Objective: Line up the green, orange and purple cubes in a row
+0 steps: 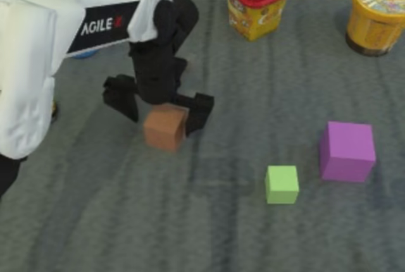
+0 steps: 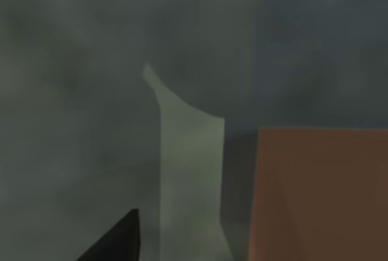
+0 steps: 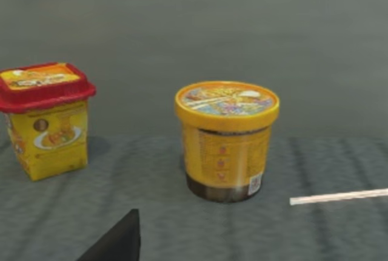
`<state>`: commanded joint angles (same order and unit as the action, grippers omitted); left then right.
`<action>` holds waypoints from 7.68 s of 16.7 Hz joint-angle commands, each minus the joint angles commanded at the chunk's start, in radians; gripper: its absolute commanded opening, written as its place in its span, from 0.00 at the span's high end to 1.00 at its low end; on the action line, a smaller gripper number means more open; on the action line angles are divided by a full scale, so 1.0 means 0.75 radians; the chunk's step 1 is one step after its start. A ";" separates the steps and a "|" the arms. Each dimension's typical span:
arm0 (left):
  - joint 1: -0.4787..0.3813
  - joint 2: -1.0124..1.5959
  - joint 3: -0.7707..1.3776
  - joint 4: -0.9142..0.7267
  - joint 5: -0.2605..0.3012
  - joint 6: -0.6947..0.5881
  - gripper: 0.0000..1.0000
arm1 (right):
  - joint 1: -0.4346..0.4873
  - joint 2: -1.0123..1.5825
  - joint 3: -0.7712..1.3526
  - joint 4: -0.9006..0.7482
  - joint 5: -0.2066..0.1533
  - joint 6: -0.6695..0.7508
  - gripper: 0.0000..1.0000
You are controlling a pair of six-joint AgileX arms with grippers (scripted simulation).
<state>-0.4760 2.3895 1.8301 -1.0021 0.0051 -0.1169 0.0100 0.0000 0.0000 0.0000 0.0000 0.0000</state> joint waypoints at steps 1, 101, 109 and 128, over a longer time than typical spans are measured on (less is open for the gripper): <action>0.000 0.014 -0.027 0.036 0.000 0.000 0.00 | 0.000 0.000 0.000 0.000 0.000 0.000 0.00; -0.416 -0.184 -0.071 -0.121 -0.018 -0.901 0.00 | 0.000 0.000 0.000 0.000 0.000 0.000 0.00; -0.411 -0.233 0.033 -0.270 -0.018 -0.900 0.00 | 0.000 0.000 0.000 0.000 0.000 0.000 0.00; 0.349 -2.182 -1.615 0.718 -0.045 -0.409 0.00 | 0.253 1.722 1.248 -0.958 0.001 0.366 0.00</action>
<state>-0.2140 0.7528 0.6191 -0.4637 -0.0286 -0.4236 0.1995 1.2914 0.9361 -0.7182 0.0007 0.2743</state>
